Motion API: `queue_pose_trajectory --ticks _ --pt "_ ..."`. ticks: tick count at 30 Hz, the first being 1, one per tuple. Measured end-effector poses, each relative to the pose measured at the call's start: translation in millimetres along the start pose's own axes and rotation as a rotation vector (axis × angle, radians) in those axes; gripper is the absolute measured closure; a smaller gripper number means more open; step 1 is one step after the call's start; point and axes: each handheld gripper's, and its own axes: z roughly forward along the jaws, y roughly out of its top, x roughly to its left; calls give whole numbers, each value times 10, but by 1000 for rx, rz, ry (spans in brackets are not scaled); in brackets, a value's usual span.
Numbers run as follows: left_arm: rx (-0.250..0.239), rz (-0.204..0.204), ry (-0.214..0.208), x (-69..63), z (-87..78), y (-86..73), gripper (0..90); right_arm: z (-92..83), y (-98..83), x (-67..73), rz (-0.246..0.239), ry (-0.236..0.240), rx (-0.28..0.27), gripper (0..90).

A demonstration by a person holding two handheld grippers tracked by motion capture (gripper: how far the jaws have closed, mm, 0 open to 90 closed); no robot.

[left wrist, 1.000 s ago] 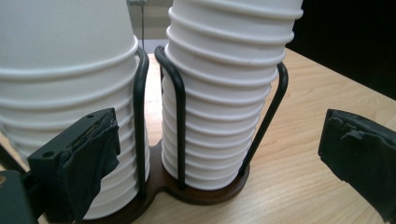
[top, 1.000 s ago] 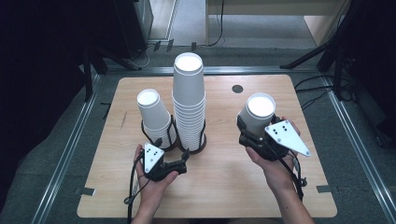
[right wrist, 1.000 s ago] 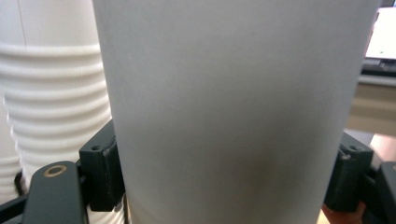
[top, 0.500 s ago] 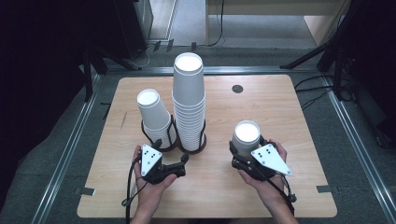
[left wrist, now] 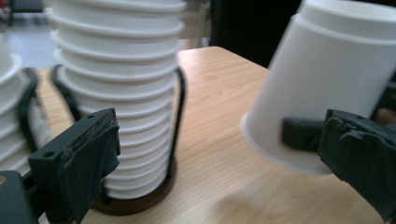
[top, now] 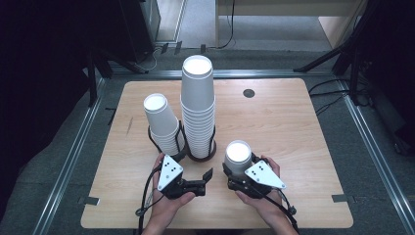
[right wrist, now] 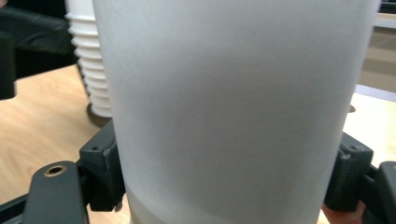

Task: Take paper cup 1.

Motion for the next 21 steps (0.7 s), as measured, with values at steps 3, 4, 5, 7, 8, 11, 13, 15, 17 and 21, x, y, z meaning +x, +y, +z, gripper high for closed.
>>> queue_pose_trajectory --ticks 3,4,5,7,8,11,13,15,17,21 --pt "6 10 -45 -46 13 9 0 18 -18 78 -30 32 0 195" --pt "7 5 -60 -55 17 9 0 24 -22 100 -33 40 1 196" --pt "8 3 -72 -61 20 8 0 29 -26 121 -33 47 2 196" --pt "9 -1 -92 -73 28 3 0 38 -37 160 -32 68 1 196" --pt "10 -4 -106 -78 29 2 0 43 -43 179 -40 80 3 195" --pt "14 11 -139 -103 32 3 0 56 -64 236 -44 115 3 195" --pt "19 22 -158 -124 35 3 0 61 -73 269 -44 137 4 194" --pt "26 34 -175 -140 39 4 0 63 -78 295 -46 154 0 194" --pt "25 43 -191 -159 40 1 16 56 -78 320 -50 170 -6 193" --pt "22 54 -198 -184 39 1 63 47 -75 351 -52 217 -12 190"
